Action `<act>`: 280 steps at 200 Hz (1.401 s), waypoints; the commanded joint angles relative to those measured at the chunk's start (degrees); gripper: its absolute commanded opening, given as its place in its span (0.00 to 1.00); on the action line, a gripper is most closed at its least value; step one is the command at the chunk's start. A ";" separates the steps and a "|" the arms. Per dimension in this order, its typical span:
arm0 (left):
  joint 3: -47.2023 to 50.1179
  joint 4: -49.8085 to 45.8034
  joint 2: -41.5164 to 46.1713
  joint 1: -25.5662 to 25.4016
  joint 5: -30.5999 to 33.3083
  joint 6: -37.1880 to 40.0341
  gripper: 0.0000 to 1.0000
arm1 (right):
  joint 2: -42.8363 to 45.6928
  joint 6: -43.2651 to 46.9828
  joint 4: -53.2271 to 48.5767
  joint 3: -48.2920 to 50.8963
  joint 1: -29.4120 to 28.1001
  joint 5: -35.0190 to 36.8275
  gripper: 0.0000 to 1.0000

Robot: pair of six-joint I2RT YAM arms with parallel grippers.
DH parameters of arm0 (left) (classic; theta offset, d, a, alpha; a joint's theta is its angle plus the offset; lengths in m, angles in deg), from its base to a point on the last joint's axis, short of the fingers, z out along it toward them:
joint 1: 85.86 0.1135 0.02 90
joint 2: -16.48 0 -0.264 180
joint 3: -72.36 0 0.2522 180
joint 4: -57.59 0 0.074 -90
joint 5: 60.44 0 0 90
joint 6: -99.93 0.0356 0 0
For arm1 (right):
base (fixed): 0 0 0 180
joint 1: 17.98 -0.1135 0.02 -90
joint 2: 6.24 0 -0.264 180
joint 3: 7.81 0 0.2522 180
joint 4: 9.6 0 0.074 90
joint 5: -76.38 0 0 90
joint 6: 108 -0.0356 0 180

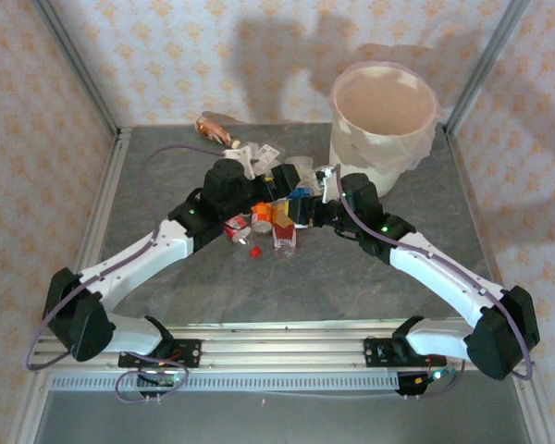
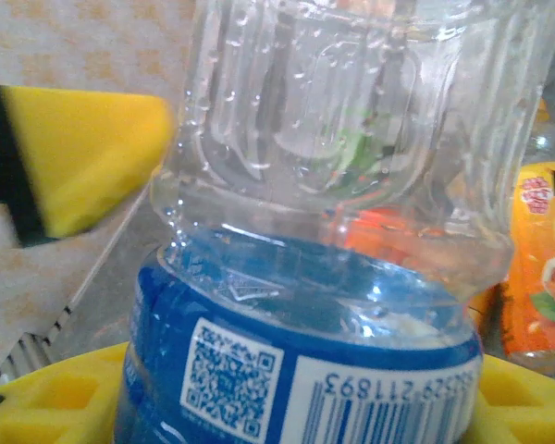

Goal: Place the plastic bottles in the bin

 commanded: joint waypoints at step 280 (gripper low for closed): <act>4.21 -32.80 15.66 4.99 38.65 -1.74 1.00 | -25.51 20.01 -30.53 -57.32 30.03 6.54 0.35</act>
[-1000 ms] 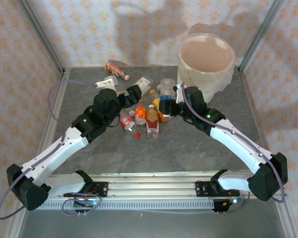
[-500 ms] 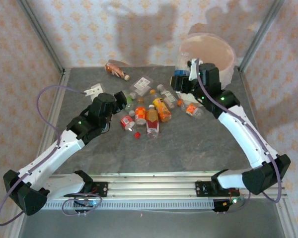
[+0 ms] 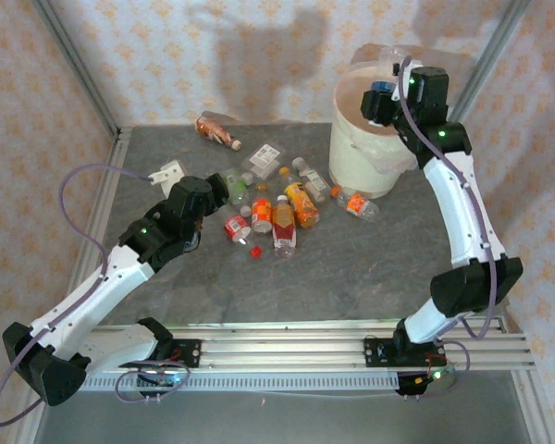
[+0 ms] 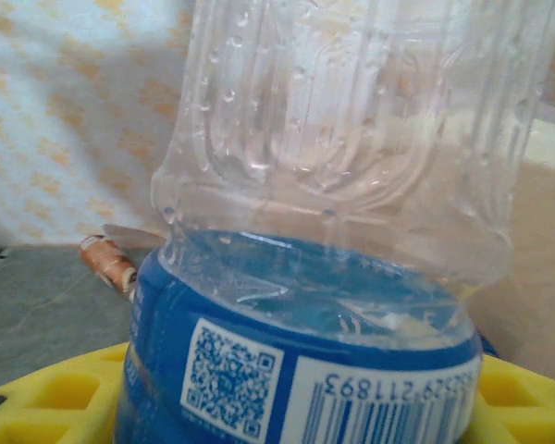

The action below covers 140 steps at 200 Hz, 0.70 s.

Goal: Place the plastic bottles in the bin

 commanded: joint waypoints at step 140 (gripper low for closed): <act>8.44 1.50 7.31 2.78 2.36 -3.11 1.00 | -27.31 16.86 -23.23 -27.18 6.71 0.54 0.40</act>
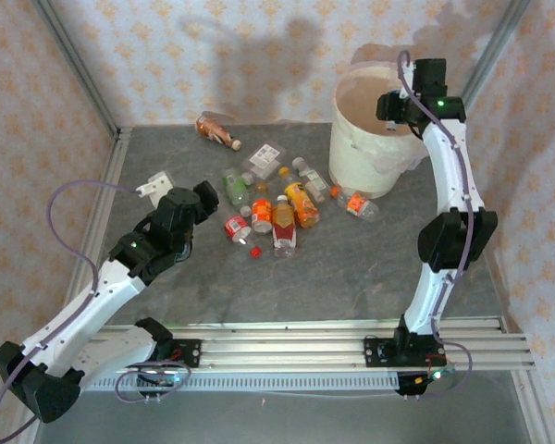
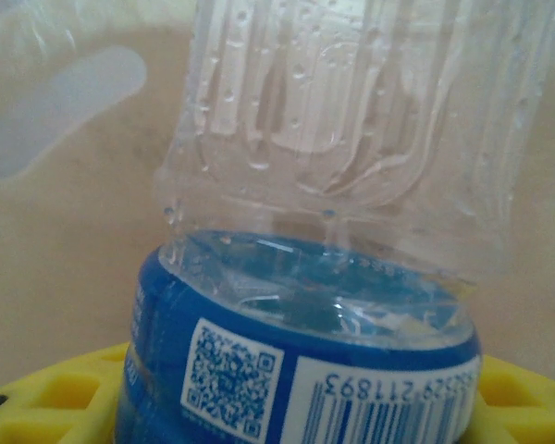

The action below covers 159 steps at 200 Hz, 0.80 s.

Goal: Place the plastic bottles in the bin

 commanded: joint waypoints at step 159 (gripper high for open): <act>4.17 -2.58 -0.03 1.38 4.07 -6.07 1.00 | -3.55 3.88 -7.94 -6.49 -0.08 3.36 0.80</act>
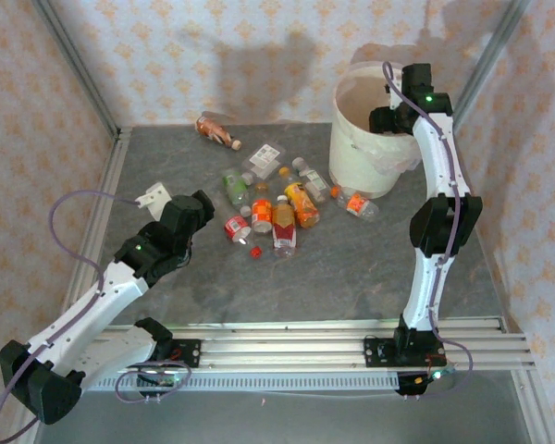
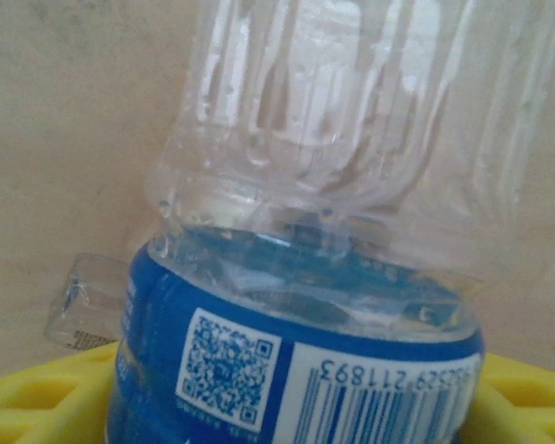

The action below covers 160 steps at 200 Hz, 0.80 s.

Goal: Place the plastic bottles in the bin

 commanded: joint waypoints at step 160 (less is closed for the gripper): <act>-0.09 2.88 -6.57 1.02 -2.18 -0.31 1.00 | 31.77 -6.19 15.04 25.65 -0.28 -2.28 0.99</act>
